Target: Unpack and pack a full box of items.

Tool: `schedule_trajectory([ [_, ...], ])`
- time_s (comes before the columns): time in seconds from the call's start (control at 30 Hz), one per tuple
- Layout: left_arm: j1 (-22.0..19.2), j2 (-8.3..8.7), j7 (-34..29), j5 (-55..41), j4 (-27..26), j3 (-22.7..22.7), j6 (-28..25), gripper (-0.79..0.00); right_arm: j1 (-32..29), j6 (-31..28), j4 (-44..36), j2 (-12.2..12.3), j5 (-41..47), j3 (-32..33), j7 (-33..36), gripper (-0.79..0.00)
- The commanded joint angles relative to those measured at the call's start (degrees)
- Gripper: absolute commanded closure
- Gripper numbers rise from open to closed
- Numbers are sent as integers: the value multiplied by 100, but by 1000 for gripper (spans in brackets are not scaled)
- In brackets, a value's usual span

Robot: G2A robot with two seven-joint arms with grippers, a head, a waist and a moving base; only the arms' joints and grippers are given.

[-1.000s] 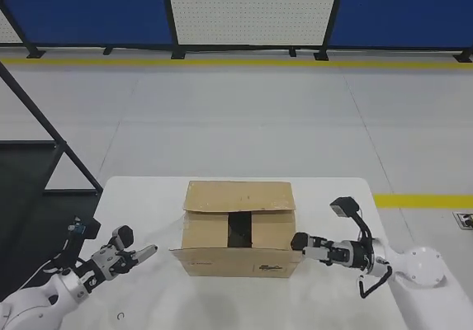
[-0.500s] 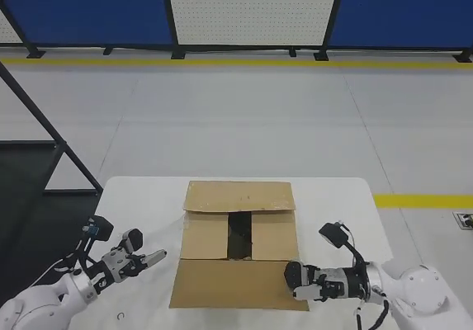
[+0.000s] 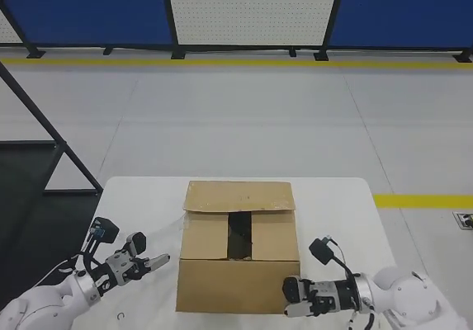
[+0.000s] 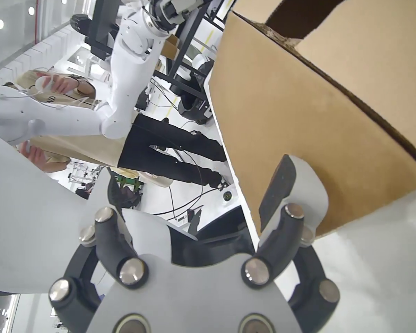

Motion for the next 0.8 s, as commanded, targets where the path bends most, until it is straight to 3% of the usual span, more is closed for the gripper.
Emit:
schedule_trajectory([
  [0.0,0,0,0,0,0,0,0,-785,-19,29,-3,0,-192,-49,-109,-785],
  [0.4,0,0,0,0,0,0,0,-785,-37,349,67,-37,-952,-317,-1068,-785],
  [0.77,0,0,0,0,0,0,0,-785,-207,160,-111,10,-912,-281,-1136,-785],
])
